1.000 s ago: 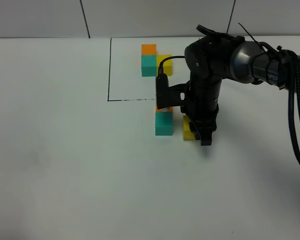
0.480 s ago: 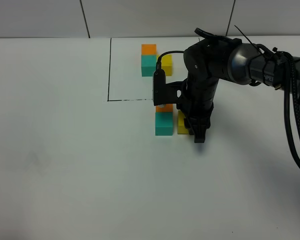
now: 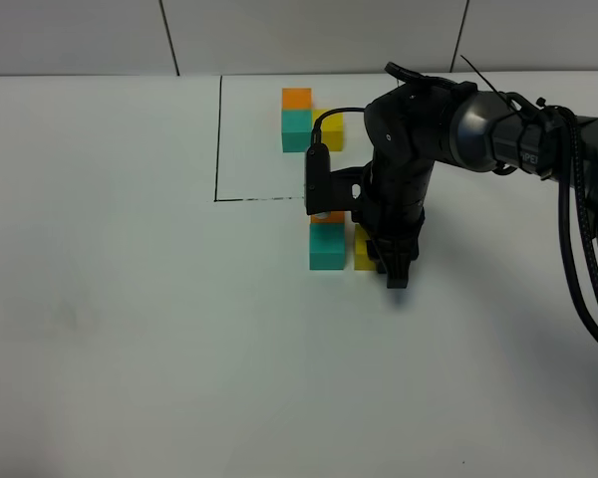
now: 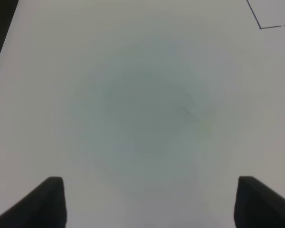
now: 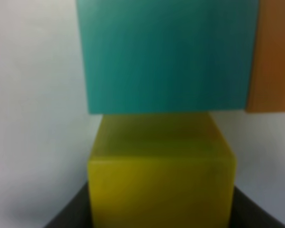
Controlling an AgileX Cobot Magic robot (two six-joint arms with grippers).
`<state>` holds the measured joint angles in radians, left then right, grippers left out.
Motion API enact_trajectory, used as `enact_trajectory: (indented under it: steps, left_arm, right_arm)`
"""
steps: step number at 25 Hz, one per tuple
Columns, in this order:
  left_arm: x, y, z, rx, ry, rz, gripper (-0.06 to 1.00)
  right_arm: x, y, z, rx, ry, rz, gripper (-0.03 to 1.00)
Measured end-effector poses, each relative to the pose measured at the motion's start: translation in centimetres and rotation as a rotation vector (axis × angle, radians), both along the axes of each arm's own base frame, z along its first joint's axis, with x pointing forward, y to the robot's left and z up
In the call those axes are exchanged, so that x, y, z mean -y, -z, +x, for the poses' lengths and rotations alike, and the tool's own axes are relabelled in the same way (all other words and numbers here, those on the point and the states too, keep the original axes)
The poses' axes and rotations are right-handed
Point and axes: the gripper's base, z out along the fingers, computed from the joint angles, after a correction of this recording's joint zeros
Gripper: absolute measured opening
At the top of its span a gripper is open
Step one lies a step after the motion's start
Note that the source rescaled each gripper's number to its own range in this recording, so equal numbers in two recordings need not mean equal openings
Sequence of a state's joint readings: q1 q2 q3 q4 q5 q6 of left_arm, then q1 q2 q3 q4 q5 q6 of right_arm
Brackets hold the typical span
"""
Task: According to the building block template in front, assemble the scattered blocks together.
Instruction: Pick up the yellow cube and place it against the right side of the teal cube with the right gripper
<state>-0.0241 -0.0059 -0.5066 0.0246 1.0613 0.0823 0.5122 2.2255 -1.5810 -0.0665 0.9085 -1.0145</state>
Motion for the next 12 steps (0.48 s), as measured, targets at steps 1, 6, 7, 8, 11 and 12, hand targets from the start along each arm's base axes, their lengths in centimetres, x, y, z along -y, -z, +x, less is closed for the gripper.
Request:
enact_trajectory:
  steps: [1, 6, 7, 8, 11, 12]
  left_arm:
    - [0.0, 0.0, 0.0, 0.0, 0.0, 0.0, 0.65]
    - [0.0, 0.0, 0.0, 0.0, 0.0, 0.0, 0.65]
    - [0.0, 0.0, 0.0, 0.0, 0.0, 0.0, 0.65]
    - [0.0, 0.0, 0.0, 0.0, 0.0, 0.0, 0.65]
    - [0.0, 0.0, 0.0, 0.0, 0.0, -0.001, 0.65]
    - [0.0, 0.0, 0.0, 0.0, 0.0, -0.001, 0.65]
  right_arm:
    - [0.0, 0.0, 0.0, 0.0, 0.0, 0.0, 0.0]
    - [-0.01, 0.0, 0.02, 0.002, 0.0, 0.001, 0.0]
    - [-0.02, 0.01, 0.03, 0.003, 0.0, 0.002, 0.0]
    - [-0.02, 0.01, 0.03, 0.004, 0.0, 0.002, 0.0]
    - [-0.08, 0.26, 0.07, 0.002, 0.001, 0.006, 0.0]
    - [-0.12, 0.34, 0.1, 0.001, 0.0, 0.008, 0.0]
